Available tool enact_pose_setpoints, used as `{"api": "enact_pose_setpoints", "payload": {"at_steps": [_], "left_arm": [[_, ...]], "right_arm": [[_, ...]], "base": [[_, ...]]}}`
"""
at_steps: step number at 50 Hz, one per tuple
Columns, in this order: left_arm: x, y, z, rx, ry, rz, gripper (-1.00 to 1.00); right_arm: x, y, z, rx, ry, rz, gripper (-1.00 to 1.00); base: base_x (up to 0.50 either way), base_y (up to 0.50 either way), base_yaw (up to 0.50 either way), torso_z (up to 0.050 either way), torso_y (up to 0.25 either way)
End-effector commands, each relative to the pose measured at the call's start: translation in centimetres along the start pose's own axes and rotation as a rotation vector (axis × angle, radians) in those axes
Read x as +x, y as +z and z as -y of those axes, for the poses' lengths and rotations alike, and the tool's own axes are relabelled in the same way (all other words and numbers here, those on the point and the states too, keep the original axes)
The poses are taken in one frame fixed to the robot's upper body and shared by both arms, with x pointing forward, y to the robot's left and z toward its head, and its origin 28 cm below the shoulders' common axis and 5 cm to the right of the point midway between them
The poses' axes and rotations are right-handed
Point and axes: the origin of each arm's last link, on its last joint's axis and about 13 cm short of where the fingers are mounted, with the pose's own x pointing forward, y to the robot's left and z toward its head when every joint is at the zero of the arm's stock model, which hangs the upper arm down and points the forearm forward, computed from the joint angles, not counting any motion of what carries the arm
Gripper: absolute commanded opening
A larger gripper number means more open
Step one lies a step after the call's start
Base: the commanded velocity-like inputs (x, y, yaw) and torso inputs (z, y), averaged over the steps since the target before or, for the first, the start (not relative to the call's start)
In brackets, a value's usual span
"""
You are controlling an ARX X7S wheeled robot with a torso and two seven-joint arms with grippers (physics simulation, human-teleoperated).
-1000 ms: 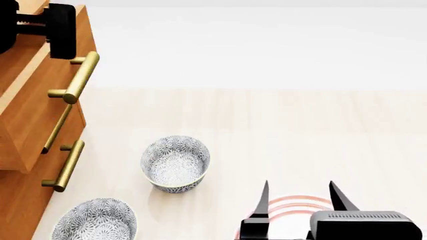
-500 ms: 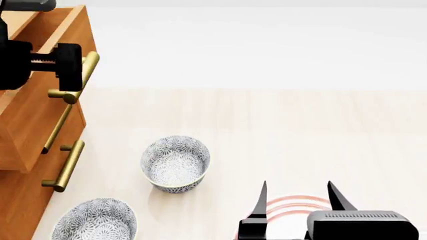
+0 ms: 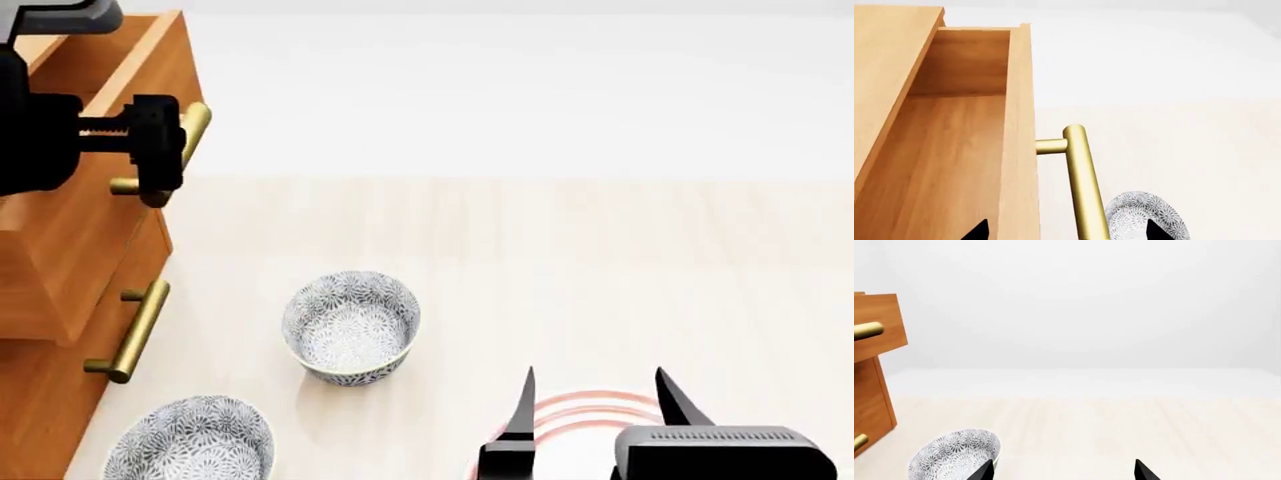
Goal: Open the top drawer of the cabinet.
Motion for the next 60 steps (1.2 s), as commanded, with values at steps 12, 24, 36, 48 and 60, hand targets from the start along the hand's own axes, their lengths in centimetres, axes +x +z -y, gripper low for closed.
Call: {"api": "enact_pose_setpoints", "payload": {"at_steps": [12, 24, 36, 48, 60], "left_arm": [[1.2, -3.5, 3.2, 0.055, -0.104, -0.103, 1.0], [1.3, -3.9, 5.9, 0.078, -0.16, -0.117, 1.0], [1.5, -4.2, 8.7, 0.058, -0.25, -0.125, 1.0], [2.4, -4.3, 11.7, 0.087, -0.292, -0.144, 1.0], [2.0, -4.5, 14.0, 0.102, -0.356, -0.158, 1.0]], "right_arm": [[0.0, 0.0, 0.1, 0.002, 0.003, 0.001, 1.0], [0.0, -0.2, 0.1, 0.002, 0.005, -0.001, 1.0], [-0.1, -0.6, 0.5, 0.004, 0.004, -0.008, 1.0], [-0.5, -1.1, 0.6, -0.001, 0.012, -0.021, 1.0], [-0.3, -1.5, 0.5, -0.008, 0.019, -0.031, 1.0]], "base": [[0.0, 0.0, 0.0, 0.0, 0.0], [0.0, 0.0, 0.0, 0.0, 0.0], [0.0, 0.0, 0.0, 0.0, 0.0], [0.01, 0.0, 0.0, 0.0, 0.0], [0.01, 0.0, -0.01, 0.0, 0.0]]}}
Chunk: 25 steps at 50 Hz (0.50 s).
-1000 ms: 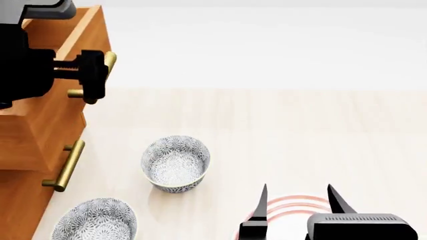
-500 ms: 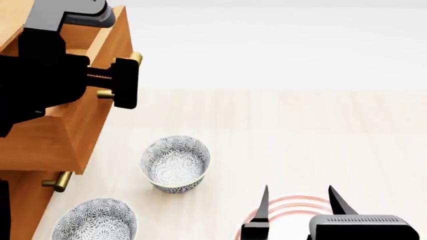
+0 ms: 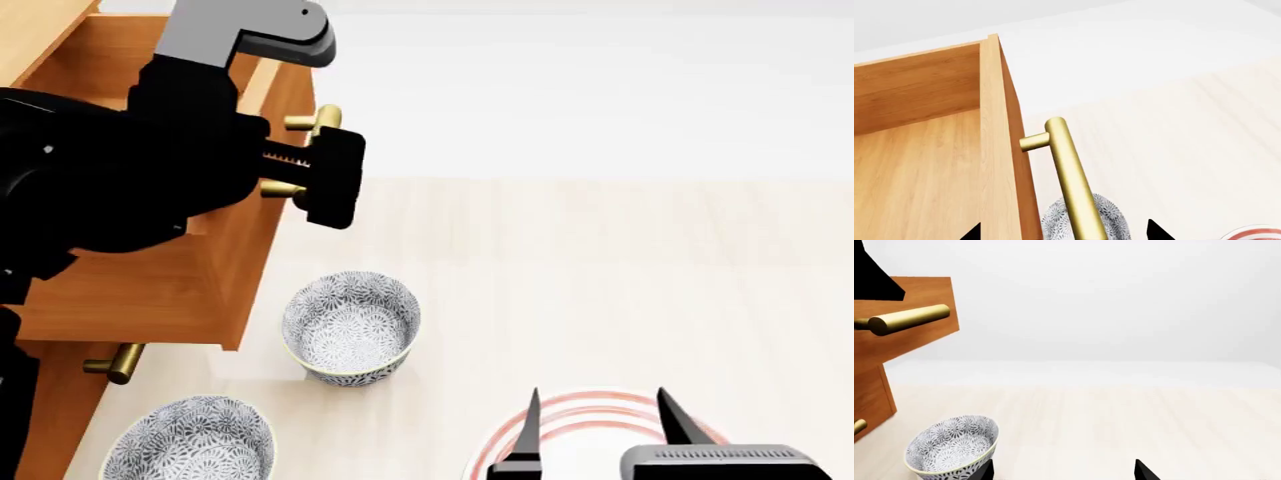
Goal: Open the top drawer of the cabinet.
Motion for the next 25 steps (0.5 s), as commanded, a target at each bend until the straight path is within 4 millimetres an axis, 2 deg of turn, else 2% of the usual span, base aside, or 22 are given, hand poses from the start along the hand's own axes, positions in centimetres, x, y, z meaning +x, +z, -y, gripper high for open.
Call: {"api": "enact_pose_setpoints", "payload": {"at_steps": [1, 4, 13, 25], "left_arm": [[1.5, -3.0, 3.8, -0.093, -0.326, -0.144, 1.0], [1.0, -2.8, 4.6, -0.081, -0.347, -0.138, 1.0], [0.6, -2.6, 5.2, -0.092, -0.365, -0.134, 1.0], [-0.8, -1.5, 6.4, -0.182, -0.449, -0.129, 1.0]], "right_arm": [[0.0, -0.2, -0.2, -0.005, 0.011, -0.004, 1.0], [-0.1, -0.3, -0.1, -0.009, 0.011, -0.006, 1.0], [-0.3, -0.4, -0.1, -0.01, 0.016, -0.009, 1.0], [-0.6, -0.5, -0.2, -0.014, 0.023, -0.008, 1.0]], "base": [[0.0, 0.0, 0.0, 0.0, 0.0], [0.0, 0.0, 0.0, 0.0, 0.0], [0.0, 0.0, 0.0, 0.0, 0.0], [0.0, 0.0, 0.0, 0.0, 0.0]]}}
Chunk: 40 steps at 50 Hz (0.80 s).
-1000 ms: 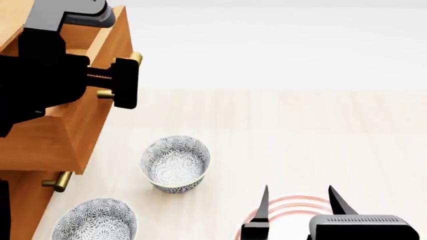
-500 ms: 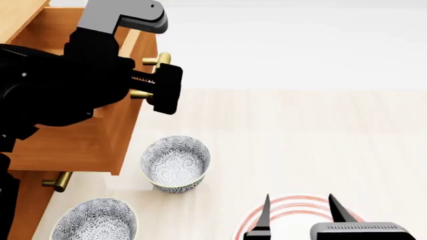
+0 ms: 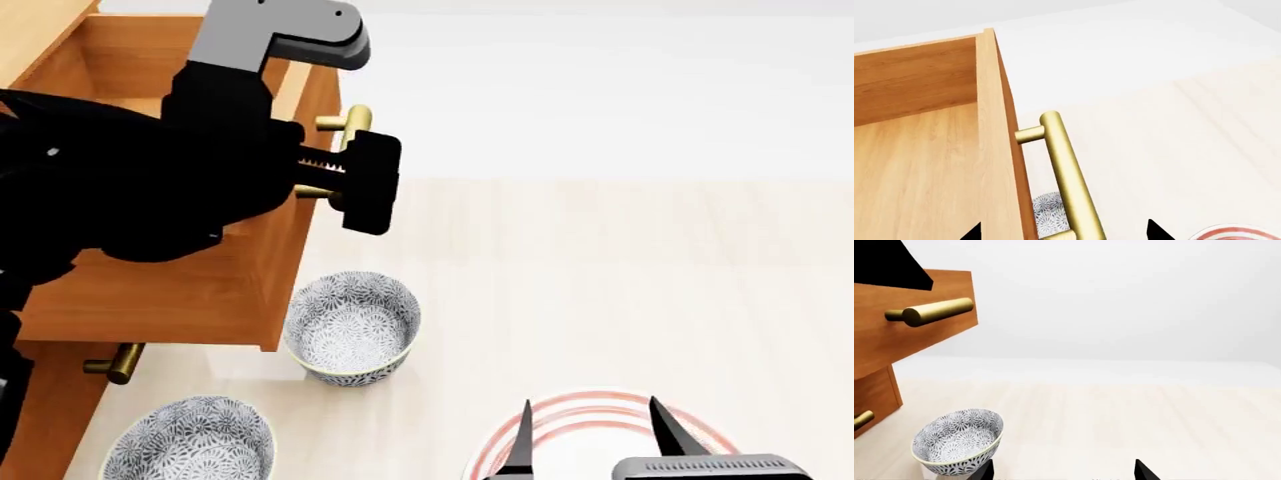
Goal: Open the top drawer of the cabinet.
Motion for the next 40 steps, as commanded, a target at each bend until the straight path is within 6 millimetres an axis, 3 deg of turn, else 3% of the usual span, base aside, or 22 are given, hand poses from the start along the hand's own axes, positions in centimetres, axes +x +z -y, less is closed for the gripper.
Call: {"api": "enact_pose_setpoints", "payload": {"at_steps": [1, 17, 28, 40], "left_arm": [[-0.4, -1.7, 4.4, -0.152, -0.406, -0.132, 1.0], [-0.6, -0.5, 4.9, -0.07, -0.288, -0.111, 1.0], [-3.7, 3.3, 4.7, -0.051, -0.234, -0.031, 1.0], [-5.8, 5.5, 4.5, -0.043, -0.211, 0.017, 1.0]], "right_arm": [[-0.2, 0.0, -0.1, -0.004, 0.006, -0.001, 1.0], [-0.2, 0.0, 0.1, -0.001, -0.002, 0.003, 1.0], [-0.5, 1.3, -0.1, -0.014, 0.002, 0.028, 1.0], [-0.6, 2.1, -0.1, -0.021, 0.001, 0.042, 1.0]], "base": [[0.0, 0.0, 0.0, 0.0, 0.0], [0.0, 0.0, 0.0, 0.0, 0.0], [0.0, 0.0, 0.0, 0.0, 0.0], [0.0, 0.0, 0.0, 0.0, 0.004]]}}
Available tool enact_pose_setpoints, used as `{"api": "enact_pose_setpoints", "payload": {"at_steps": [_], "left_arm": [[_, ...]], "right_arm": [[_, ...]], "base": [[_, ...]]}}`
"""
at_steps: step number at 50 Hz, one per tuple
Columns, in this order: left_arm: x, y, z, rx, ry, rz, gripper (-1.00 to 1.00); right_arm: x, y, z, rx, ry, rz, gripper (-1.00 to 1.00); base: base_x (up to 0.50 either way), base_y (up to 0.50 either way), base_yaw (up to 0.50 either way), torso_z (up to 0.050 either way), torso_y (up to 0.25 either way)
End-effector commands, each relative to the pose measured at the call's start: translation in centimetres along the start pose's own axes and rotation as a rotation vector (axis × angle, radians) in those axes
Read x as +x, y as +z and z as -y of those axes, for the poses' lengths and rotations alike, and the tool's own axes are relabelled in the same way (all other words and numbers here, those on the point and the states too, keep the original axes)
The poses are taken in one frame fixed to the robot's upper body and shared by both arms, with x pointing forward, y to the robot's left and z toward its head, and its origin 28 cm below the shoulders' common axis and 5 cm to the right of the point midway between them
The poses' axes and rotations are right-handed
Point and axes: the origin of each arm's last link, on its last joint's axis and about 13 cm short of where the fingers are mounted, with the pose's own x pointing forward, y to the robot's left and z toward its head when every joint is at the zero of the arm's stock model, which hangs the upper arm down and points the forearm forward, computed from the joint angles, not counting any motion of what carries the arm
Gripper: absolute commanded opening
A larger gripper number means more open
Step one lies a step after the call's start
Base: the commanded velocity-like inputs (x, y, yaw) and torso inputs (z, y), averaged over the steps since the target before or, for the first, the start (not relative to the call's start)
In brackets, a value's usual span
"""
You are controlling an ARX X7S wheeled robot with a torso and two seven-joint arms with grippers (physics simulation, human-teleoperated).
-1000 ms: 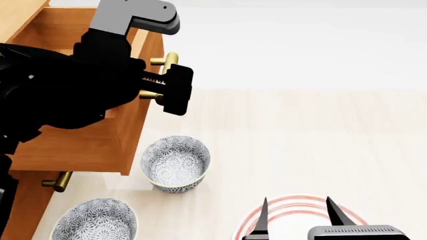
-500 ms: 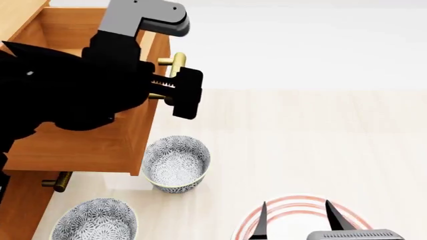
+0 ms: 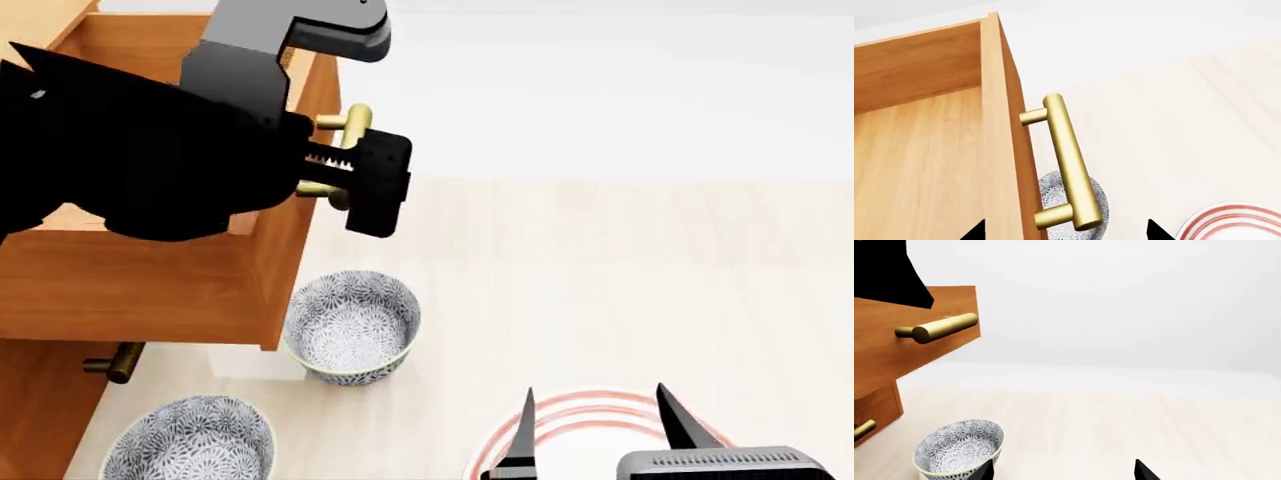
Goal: Open the top drawer of the cabinet.
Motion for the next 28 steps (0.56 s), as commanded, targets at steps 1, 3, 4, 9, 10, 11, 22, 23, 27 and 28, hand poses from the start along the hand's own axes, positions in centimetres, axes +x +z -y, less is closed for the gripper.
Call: {"api": "enact_pose_setpoints", "payload": {"at_steps": [1, 3, 4, 9, 10, 11, 22, 23, 27, 28], "left_arm": [[-4.7, 3.6, 2.6, -0.063, -0.273, 0.116, 1.0], [-5.0, 3.7, 2.7, -0.06, -0.275, 0.122, 1.0], [-5.3, 3.7, 2.9, -0.053, -0.277, 0.129, 1.0], [-5.8, 3.6, 3.2, -0.038, -0.275, 0.14, 1.0], [-5.9, 3.6, 3.1, -0.034, -0.268, 0.144, 1.0], [-6.0, 3.6, 3.1, -0.031, -0.27, 0.145, 1.0], [-8.6, 5.5, 1.4, 0.011, -0.222, 0.2, 1.0], [-8.8, 5.8, 1.2, 0.005, -0.215, 0.209, 1.0], [-10.0, 6.6, 0.2, 0.027, -0.18, 0.241, 1.0], [-10.6, 7.0, -0.3, 0.035, -0.156, 0.263, 1.0]], "right_arm": [[-0.1, 0.8, 0.0, -0.007, 0.001, 0.014, 1.0], [-0.2, 0.9, 0.0, -0.007, 0.002, 0.016, 1.0], [-0.2, 0.9, 0.0, -0.007, 0.001, 0.018, 1.0], [-0.5, 0.9, 0.1, -0.006, -0.001, 0.02, 1.0], [-0.6, 0.8, 0.1, -0.007, -0.001, 0.019, 1.0], [-0.6, 0.9, 0.1, -0.008, -0.001, 0.02, 1.0], [-0.7, 0.9, 0.1, -0.008, -0.003, 0.021, 1.0], [-0.7, 0.9, 0.1, -0.007, -0.002, 0.02, 1.0], [-0.6, 0.8, 0.2, -0.007, -0.002, 0.019, 1.0], [-0.5, 0.7, 0.2, -0.006, -0.003, 0.016, 1.0]], "base": [[0.0, 0.0, 0.0, 0.0, 0.0], [0.0, 0.0, 0.0, 0.0, 0.005], [0.0, 0.0, 0.0, 0.0, 0.01], [0.0, 0.0, 0.0, 0.0, 0.002], [0.0, 0.0, 0.0, 0.0, 0.0], [0.0, 0.0, 0.0, 0.0, 0.0], [0.0, 0.0, 0.0, 0.0, 0.0], [0.0, 0.0, 0.0, 0.0, 0.0], [0.0, 0.0, 0.0, 0.0, 0.0], [0.0, 0.0, 0.0, 0.0, 0.0]]}}
